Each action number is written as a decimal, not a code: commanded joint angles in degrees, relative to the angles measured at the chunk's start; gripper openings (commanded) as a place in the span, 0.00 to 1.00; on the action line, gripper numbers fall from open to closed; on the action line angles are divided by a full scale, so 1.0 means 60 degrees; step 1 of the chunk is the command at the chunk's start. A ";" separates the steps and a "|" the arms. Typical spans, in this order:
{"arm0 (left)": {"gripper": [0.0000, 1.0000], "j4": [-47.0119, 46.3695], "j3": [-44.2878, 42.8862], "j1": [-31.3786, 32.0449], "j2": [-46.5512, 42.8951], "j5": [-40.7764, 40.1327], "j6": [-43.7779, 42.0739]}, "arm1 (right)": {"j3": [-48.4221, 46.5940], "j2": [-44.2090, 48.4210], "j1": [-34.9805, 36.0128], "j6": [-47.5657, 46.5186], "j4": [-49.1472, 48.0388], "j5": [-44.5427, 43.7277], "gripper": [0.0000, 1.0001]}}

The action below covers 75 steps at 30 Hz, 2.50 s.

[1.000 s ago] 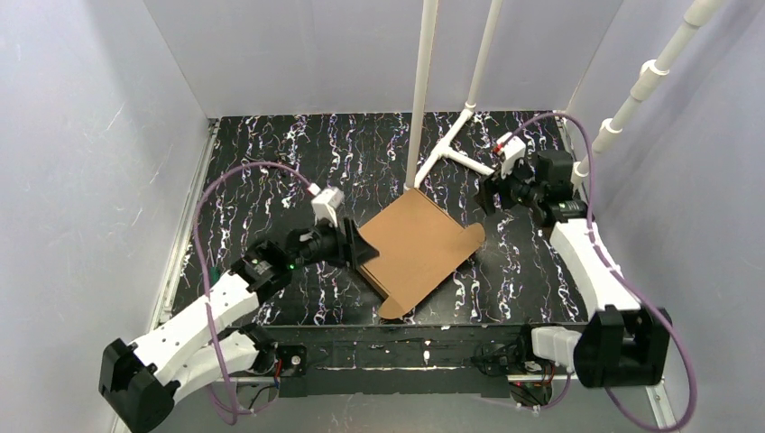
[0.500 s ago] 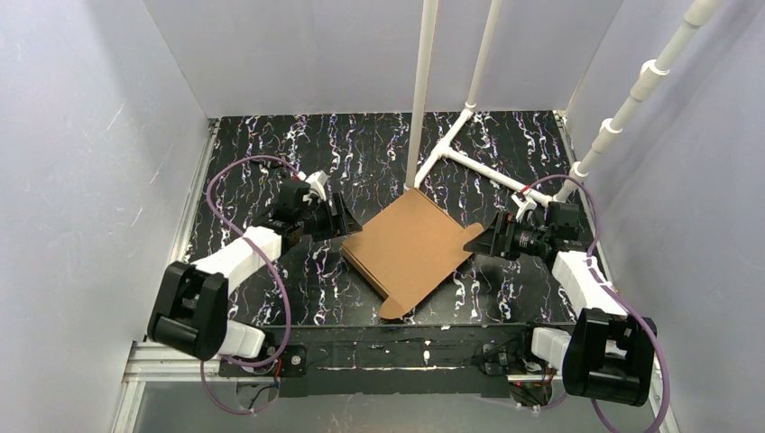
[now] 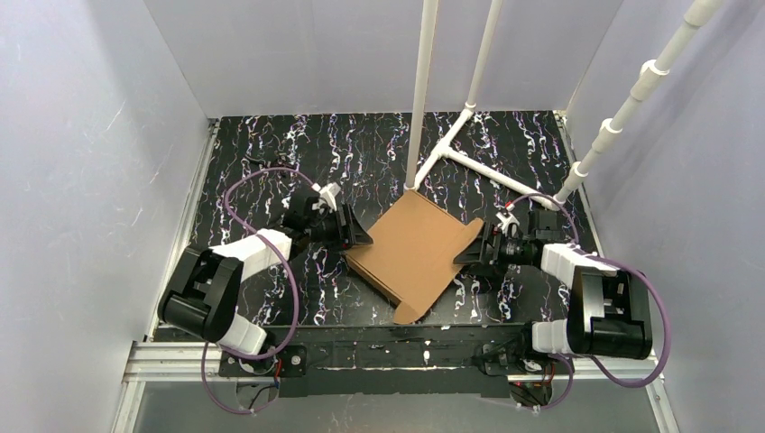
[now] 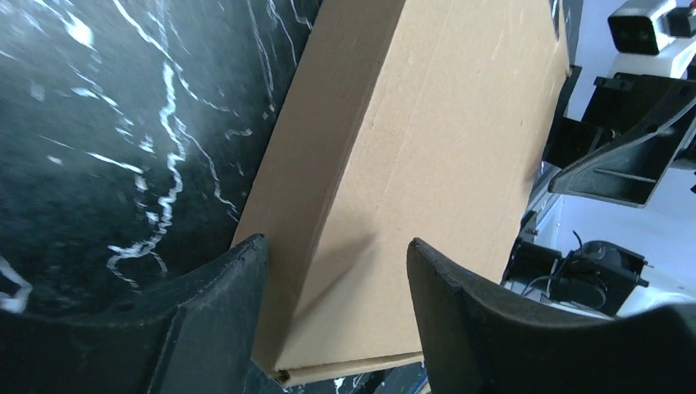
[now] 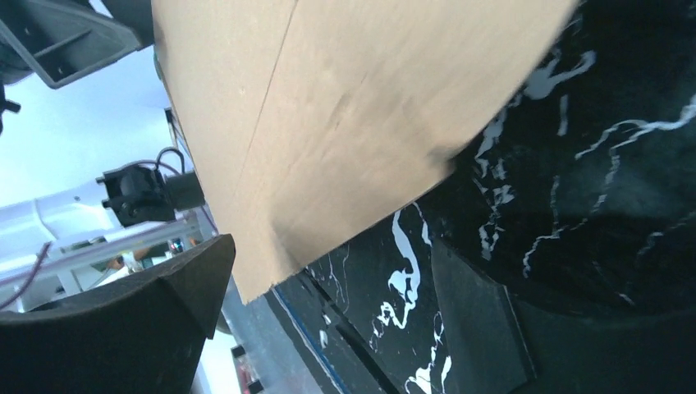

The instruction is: Fold the paper box

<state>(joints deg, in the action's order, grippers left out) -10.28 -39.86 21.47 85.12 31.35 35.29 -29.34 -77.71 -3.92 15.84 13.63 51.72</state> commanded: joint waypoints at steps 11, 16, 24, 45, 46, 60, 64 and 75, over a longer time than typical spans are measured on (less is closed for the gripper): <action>0.59 -0.2351 0.1682 0.3149 -0.0492 -0.1898 0.2855 | 0.0789 0.1455 0.0188 0.1993 -0.4059 -0.0336 0.83; 0.60 -0.3057 0.1954 0.3570 -0.0263 -0.2293 0.3449 | 0.0555 0.1448 0.0010 0.1975 -0.3700 -0.0299 0.67; 0.70 -0.3340 0.2547 0.3562 -0.1401 -0.3010 0.3494 | 0.0663 0.1425 -0.0147 0.2057 -0.3703 -0.0521 0.44; 0.96 -0.3341 0.1944 0.3125 -0.0600 -0.2778 0.3009 | 0.0116 0.2137 -0.1485 0.0481 -0.1498 -0.1788 0.47; 0.96 -0.3349 0.1837 0.3092 -0.0515 -0.2702 0.2975 | 0.0083 0.2103 -0.1509 0.0470 -0.1468 -0.1812 0.42; 0.94 -0.3655 0.1072 0.3053 0.0662 -0.1540 0.2977 | -0.0414 0.1071 -0.1923 -0.0647 -0.0629 -0.2972 0.01; 0.96 -0.3860 0.0954 0.3054 0.0843 -0.1322 0.3063 | -0.0469 0.0952 -0.1979 -0.0802 -0.0518 -0.3287 0.01; 0.98 -0.5147 0.0825 0.3143 0.1710 -0.0580 0.3965 | -0.0469 0.0892 -0.2028 -0.0962 -0.0439 -0.3414 0.01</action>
<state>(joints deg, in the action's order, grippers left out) -36.97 -33.43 39.97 94.06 25.26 56.64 -31.53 -71.29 -15.40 14.35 9.37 39.99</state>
